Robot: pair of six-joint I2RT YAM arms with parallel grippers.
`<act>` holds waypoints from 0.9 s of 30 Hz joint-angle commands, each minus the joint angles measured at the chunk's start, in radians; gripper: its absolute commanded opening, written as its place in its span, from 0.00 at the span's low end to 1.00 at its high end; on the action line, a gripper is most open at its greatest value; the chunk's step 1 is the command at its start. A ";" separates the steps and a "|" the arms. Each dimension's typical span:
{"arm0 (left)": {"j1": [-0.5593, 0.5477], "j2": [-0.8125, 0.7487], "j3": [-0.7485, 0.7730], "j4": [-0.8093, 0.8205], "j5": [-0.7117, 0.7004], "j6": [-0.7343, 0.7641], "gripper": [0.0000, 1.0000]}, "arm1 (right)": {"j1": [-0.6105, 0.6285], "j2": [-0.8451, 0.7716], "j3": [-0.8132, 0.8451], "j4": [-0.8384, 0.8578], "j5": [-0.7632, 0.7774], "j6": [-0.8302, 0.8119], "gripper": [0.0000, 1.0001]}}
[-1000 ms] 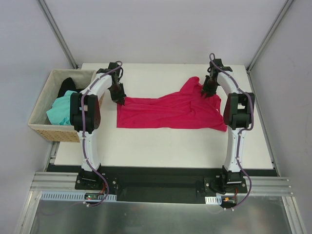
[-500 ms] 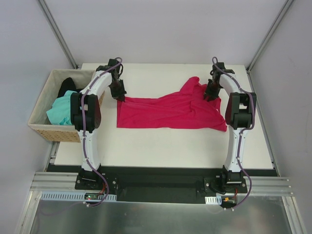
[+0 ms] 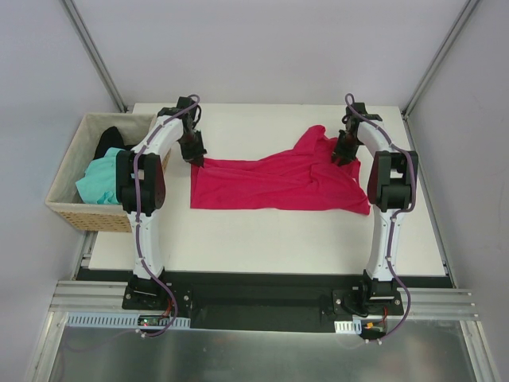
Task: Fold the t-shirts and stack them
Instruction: Fold the flattened tshirt in 1/3 of the way
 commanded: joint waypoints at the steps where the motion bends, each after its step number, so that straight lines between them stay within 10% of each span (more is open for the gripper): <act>1: -0.004 0.005 0.045 -0.027 -0.004 0.006 0.00 | 0.009 -0.063 0.035 -0.031 -0.007 0.003 0.28; 27: -0.004 -0.023 0.021 -0.027 -0.007 0.007 0.00 | 0.021 -0.120 0.028 -0.037 0.020 -0.010 0.27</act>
